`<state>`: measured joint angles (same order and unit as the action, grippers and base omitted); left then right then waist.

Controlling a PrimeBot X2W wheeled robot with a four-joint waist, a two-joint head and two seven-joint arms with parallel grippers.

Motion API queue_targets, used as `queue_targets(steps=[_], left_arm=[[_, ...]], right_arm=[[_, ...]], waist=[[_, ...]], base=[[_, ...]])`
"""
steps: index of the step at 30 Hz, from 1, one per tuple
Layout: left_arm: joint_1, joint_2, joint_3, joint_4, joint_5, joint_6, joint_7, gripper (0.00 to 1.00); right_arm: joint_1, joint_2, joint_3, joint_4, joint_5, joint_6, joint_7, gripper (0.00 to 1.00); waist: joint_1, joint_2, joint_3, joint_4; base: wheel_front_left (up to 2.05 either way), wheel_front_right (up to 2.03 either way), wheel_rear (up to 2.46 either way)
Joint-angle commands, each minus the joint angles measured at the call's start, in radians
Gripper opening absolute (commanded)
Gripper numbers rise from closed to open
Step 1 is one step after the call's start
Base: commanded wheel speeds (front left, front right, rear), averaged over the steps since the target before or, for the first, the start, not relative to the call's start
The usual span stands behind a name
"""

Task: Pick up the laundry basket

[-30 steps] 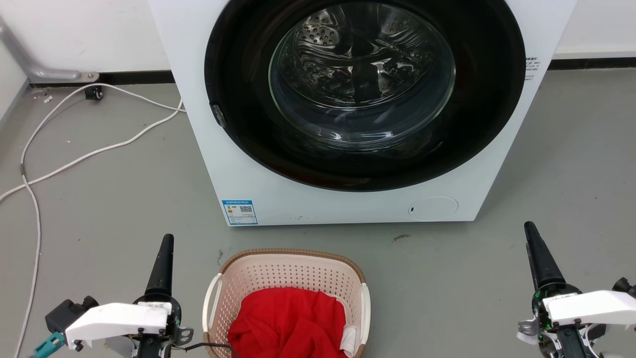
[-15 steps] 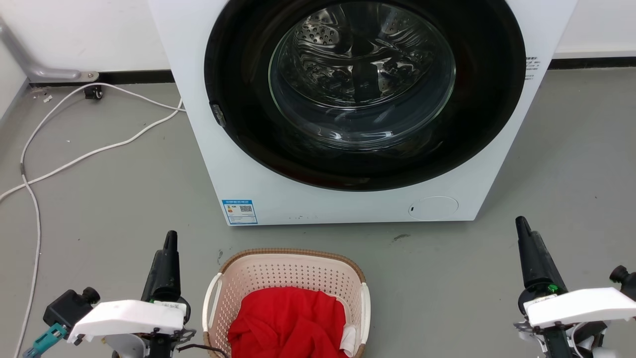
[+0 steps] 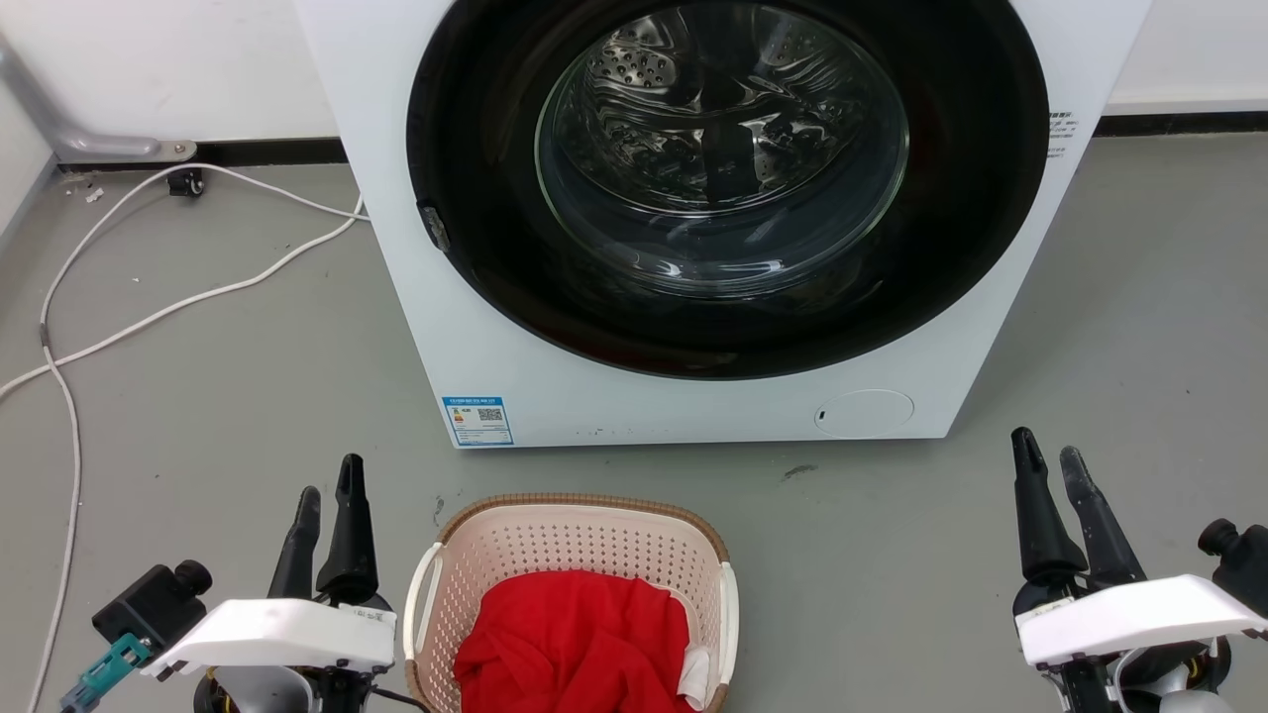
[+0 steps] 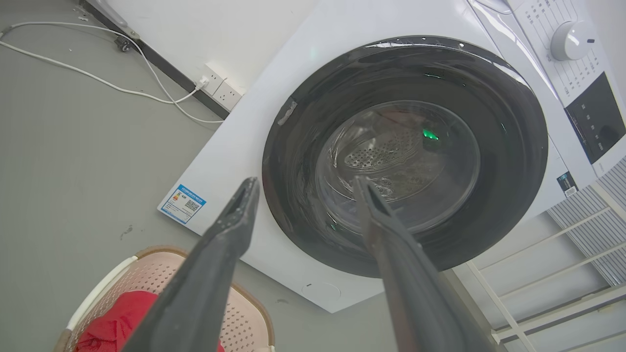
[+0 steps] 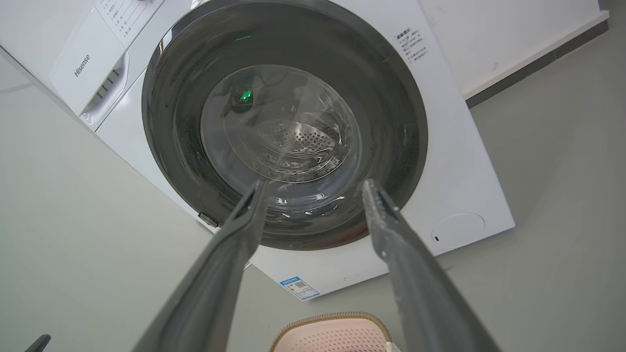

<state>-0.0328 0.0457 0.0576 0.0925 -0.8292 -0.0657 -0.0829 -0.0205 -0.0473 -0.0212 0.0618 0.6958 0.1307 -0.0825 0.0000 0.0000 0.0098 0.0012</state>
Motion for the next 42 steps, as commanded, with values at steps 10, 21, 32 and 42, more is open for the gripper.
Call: queue_targets(steps=[10,21,32,42], left_arm=[[0.011,0.005,-0.011,-0.032,0.159,0.007,-0.04,1.0],[0.022,0.005,-0.016,-0.041,0.279,0.009,-0.07,1.0],[0.034,0.005,-0.016,-0.051,0.383,0.01,-0.094,1.0],[0.045,0.005,-0.024,-0.054,0.472,0.016,-0.118,1.0]], right_arm=[[0.006,-0.003,0.011,-0.034,-0.176,0.0,-0.039,1.0],[0.021,-0.004,0.012,-0.037,-0.308,0.0,-0.07,1.0],[0.033,-0.004,0.018,-0.046,-0.421,0.0,-0.095,1.0],[0.042,-0.004,0.023,-0.046,-0.521,0.0,-0.117,1.0]], waist=[[0.0,0.0,0.001,0.002],[0.0,0.0,0.0,0.003],[0.0,0.0,-0.001,0.002],[0.0,0.0,-0.002,0.002]], base=[[0.0,0.0,0.0],[0.0,0.0,0.0],[0.0,0.0,0.0],[0.0,0.0,0.0]])
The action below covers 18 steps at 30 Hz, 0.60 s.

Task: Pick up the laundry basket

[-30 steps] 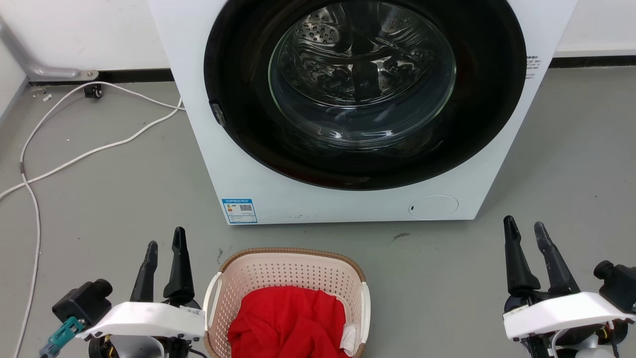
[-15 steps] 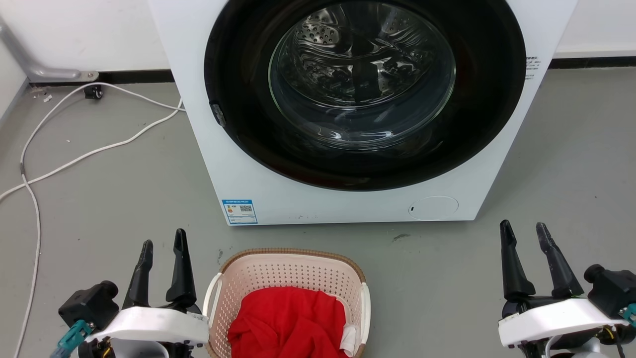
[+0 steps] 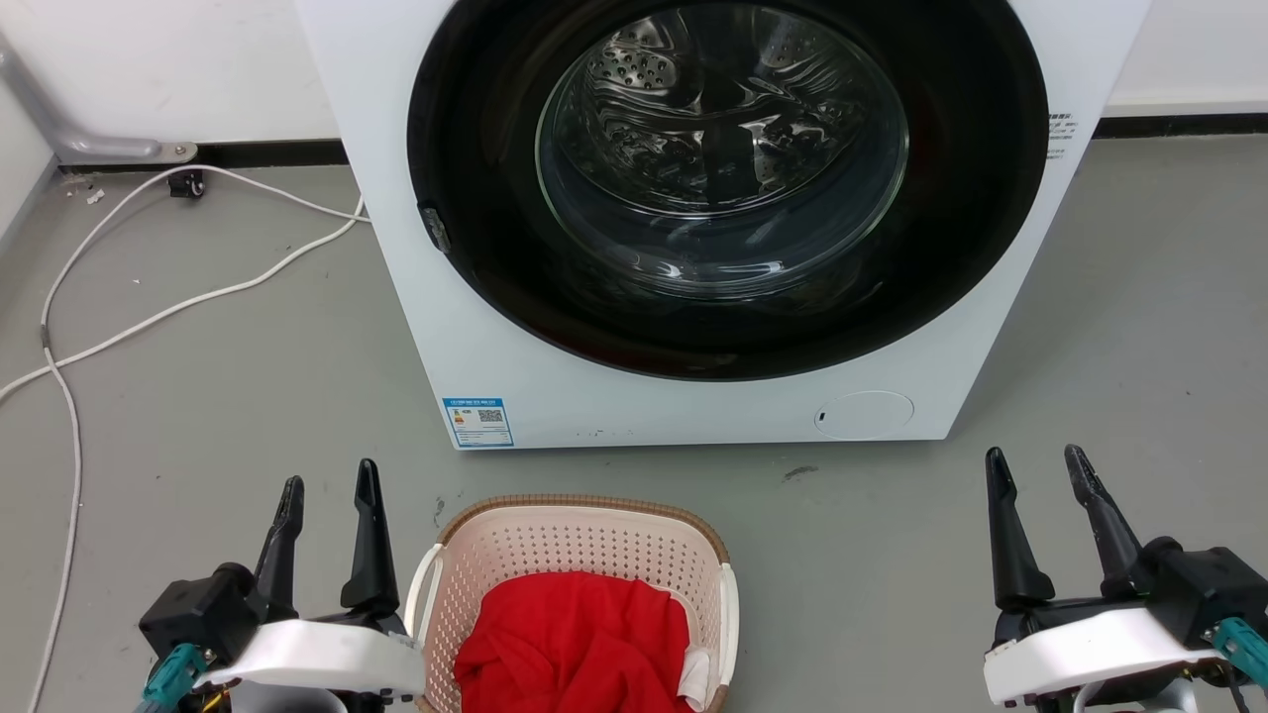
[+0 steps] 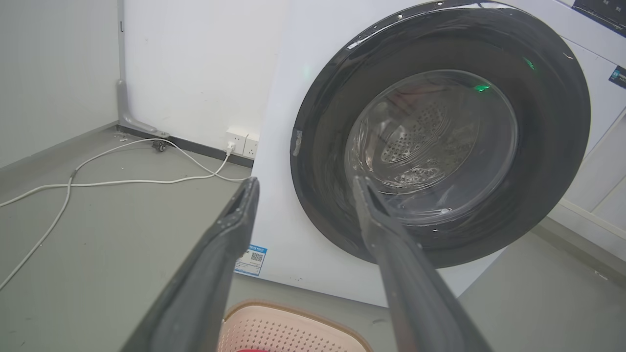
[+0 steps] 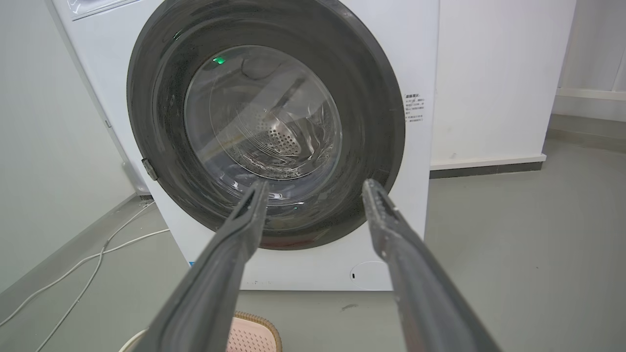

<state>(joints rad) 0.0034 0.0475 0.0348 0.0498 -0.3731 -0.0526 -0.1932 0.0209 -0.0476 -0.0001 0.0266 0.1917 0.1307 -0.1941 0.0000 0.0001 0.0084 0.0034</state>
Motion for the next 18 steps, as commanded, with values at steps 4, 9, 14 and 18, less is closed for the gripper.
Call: queue_targets(steps=[4,9,14,18], left_arm=[[0.01,0.004,-0.003,-0.014,0.044,0.002,-0.017,1.0],[0.017,0.004,-0.005,-0.015,0.084,0.001,-0.026,1.0],[0.025,0.004,-0.005,-0.015,0.122,0.005,-0.036,1.0],[0.027,0.004,-0.007,-0.014,0.156,0.006,-0.044,1.0]], right_arm=[[0.005,-0.004,0.004,-0.012,-0.056,0.0,-0.015,1.0],[0.01,-0.004,0.005,-0.017,-0.101,0.0,-0.026,1.0],[0.016,-0.004,0.008,-0.019,-0.132,0.0,-0.037,1.0],[0.019,-0.004,0.012,-0.022,-0.158,0.0,-0.044,1.0]], waist=[[0.0,-0.0001,-0.002,0.0],[0.0,-0.0001,-0.004,0.002],[0.0,-0.0001,-0.004,0.001],[0.0,-0.0001,-0.004,0.001]], base=[[0.0,0.0,0.0],[0.0,0.0,0.0],[0.0,0.0,0.0],[0.0,0.0,0.0]])
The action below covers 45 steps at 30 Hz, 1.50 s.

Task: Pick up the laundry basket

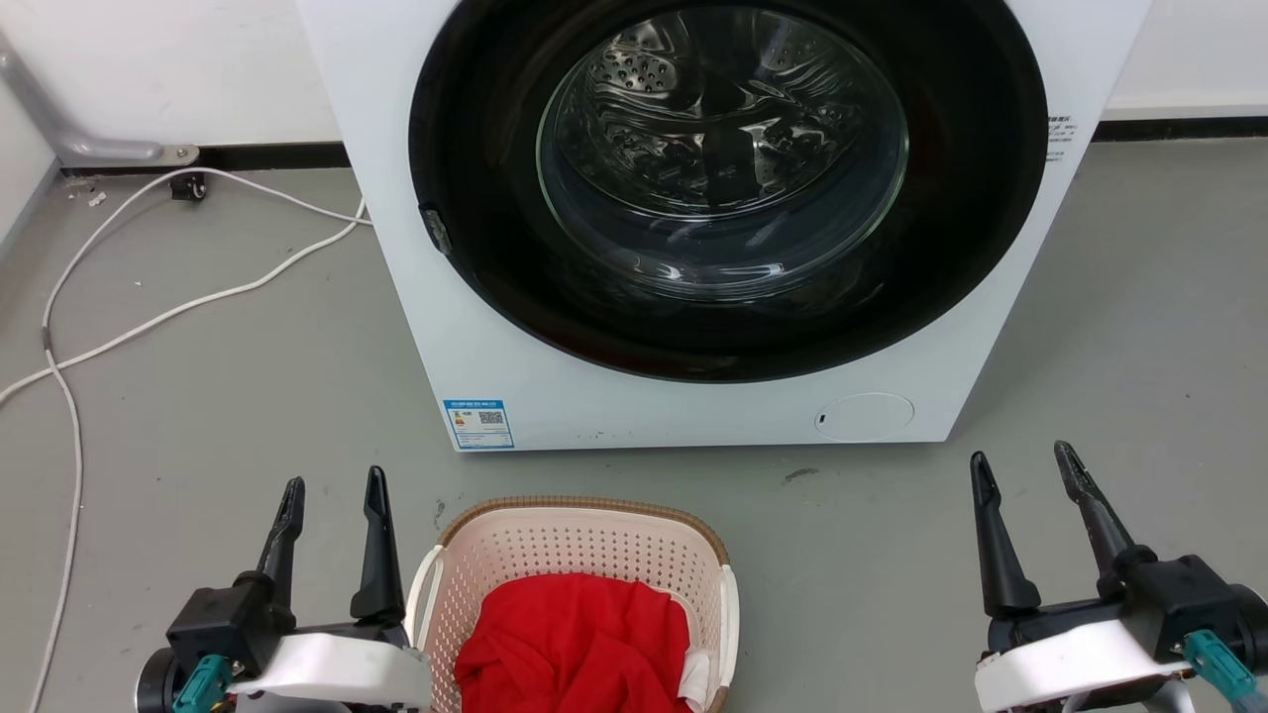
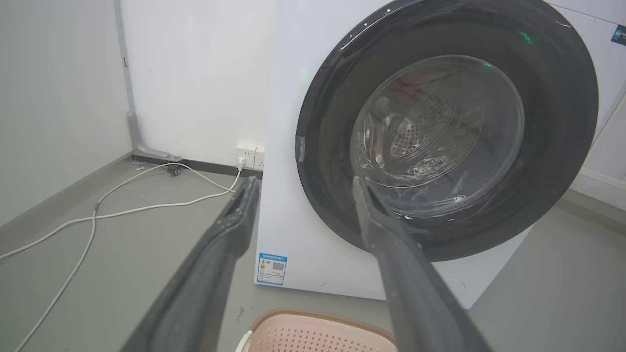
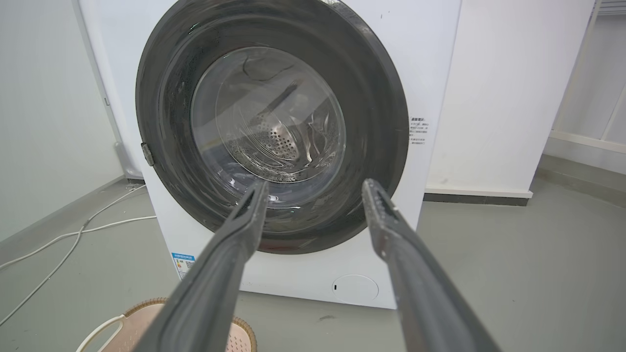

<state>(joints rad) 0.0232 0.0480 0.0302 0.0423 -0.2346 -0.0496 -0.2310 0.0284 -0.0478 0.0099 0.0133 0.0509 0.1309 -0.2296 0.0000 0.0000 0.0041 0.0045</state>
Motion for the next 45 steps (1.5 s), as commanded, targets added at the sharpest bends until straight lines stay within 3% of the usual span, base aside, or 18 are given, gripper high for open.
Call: queue_targets(steps=[1,17,45], left_arm=[[0.008,0.003,-0.003,-0.006,0.025,0.003,-0.008,1.0],[0.021,0.004,-0.009,-0.01,0.135,0.018,-0.037,1.0],[0.016,0.003,-0.007,0.001,0.135,0.018,-0.035,1.0]], right_arm=[[0.012,-0.004,0.003,-0.01,-0.024,0.0,-0.011,1.0],[0.027,-0.004,0.003,-0.02,-0.087,0.0,-0.038,1.0],[0.027,-0.004,0.003,-0.001,-0.013,0.0,-0.036,1.0]], waist=[[0.0,0.0,0.0,0.0],[0.0,0.0,-0.002,0.004],[0.0,0.0,0.0,0.009]], base=[[0.0,0.0,0.0],[0.0,0.0,0.0],[0.0,0.0,0.0]])
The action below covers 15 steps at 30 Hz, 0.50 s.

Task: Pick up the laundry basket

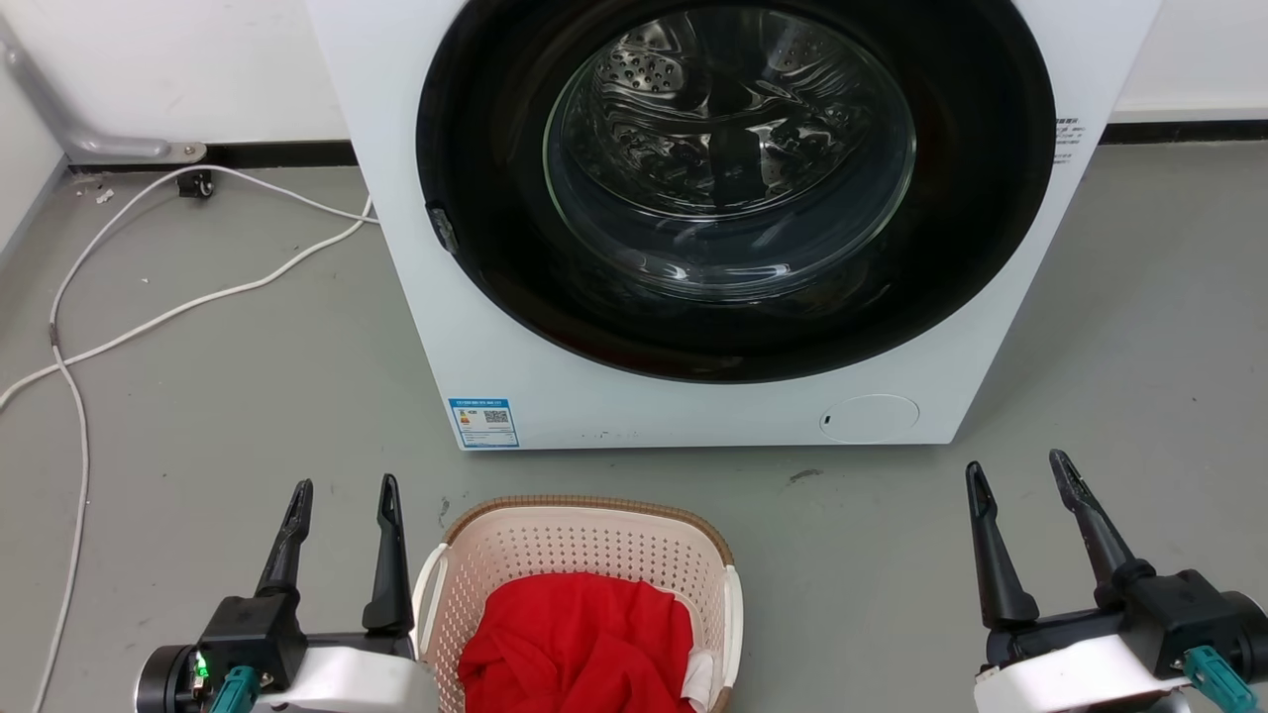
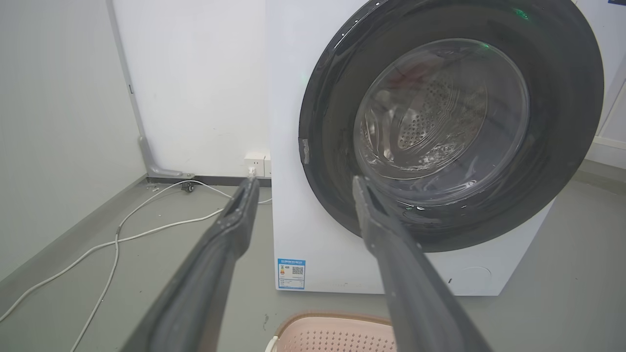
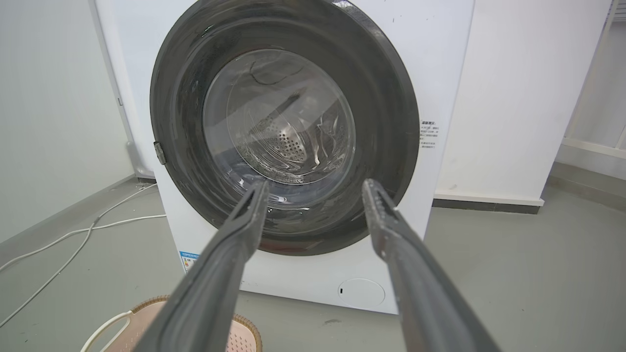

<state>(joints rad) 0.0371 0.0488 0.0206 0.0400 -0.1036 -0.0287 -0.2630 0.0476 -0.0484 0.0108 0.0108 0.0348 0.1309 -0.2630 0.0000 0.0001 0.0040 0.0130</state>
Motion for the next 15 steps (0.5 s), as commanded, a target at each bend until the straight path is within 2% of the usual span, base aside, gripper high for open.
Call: queue_targets(steps=[1,12,15], left_arm=[[0.0,0.003,0.004,0.007,0.006,-0.004,-0.003,1.0],[-0.082,0.012,0.063,0.103,0.028,-0.053,-0.003,1.0],[-0.154,0.04,0.092,0.181,0.021,-0.076,-0.003,1.0]], right_arm=[[0.007,-0.003,0.002,0.003,0.004,0.0,-0.003,1.0],[-0.08,-0.003,0.062,0.056,0.035,0.0,-0.003,1.0],[-0.15,-0.003,0.114,0.133,0.055,0.0,-0.003,1.0]], waist=[[0.0,-0.0001,0.0,0.001],[0.0,-0.0001,0.032,0.002],[0.0,-0.0001,0.078,0.005]], base=[[0.0,0.0,0.0],[0.0,0.0,0.0],[0.0,0.0,0.0]])
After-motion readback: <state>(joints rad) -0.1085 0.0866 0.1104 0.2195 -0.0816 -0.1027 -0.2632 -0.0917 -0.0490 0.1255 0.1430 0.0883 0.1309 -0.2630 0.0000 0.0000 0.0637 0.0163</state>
